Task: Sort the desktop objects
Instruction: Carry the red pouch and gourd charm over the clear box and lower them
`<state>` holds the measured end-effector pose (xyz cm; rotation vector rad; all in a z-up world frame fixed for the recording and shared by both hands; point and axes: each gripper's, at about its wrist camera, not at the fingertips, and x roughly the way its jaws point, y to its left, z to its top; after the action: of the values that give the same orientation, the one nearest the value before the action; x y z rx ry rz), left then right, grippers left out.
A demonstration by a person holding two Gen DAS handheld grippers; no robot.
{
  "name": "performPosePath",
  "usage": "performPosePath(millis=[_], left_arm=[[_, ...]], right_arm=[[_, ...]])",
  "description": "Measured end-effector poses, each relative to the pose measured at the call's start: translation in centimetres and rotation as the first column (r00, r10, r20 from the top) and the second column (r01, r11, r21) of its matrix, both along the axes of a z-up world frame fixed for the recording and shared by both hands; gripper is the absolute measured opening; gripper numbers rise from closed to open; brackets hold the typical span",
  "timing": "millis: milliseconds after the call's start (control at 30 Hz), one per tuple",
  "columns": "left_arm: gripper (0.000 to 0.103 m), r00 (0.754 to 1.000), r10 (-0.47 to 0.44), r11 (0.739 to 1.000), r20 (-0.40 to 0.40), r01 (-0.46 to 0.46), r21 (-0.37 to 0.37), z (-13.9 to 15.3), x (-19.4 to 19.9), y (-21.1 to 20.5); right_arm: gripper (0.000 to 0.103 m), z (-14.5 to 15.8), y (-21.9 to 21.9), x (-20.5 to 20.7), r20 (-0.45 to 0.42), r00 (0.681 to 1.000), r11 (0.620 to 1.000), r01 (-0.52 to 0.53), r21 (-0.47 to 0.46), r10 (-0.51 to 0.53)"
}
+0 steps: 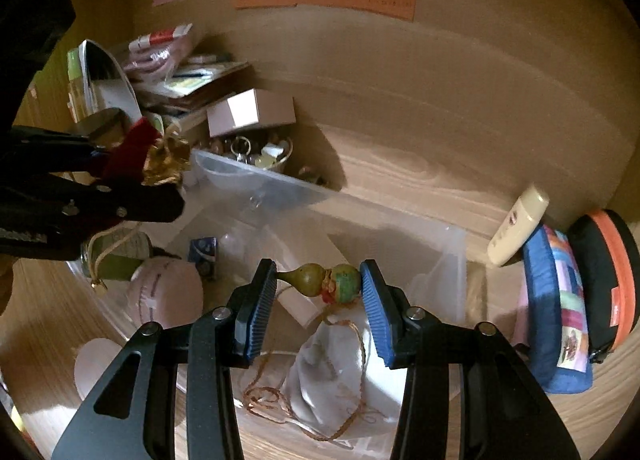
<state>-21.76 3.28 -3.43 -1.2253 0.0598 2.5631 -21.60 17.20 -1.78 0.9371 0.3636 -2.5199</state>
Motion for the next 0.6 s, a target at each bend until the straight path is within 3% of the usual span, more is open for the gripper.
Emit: performPosePath(millis=[433, 600], left_arm=[[0.05, 0.999, -0.015, 1.0, 0.05, 0.015, -0.009, -2.0, -1.6, 0.8], [0.052, 0.998, -0.015, 1.0, 0.053, 0.016, -0.02, -2.2, -1.5, 0.9]], right_arm=[[0.041, -0.6, -0.3, -0.2, 0.02, 1.0, 1.0, -0.001, 0.026, 0.0], [0.052, -0.4, -0.3, 0.1, 0.007, 1.0, 1.0, -0.006, 0.023, 0.006]])
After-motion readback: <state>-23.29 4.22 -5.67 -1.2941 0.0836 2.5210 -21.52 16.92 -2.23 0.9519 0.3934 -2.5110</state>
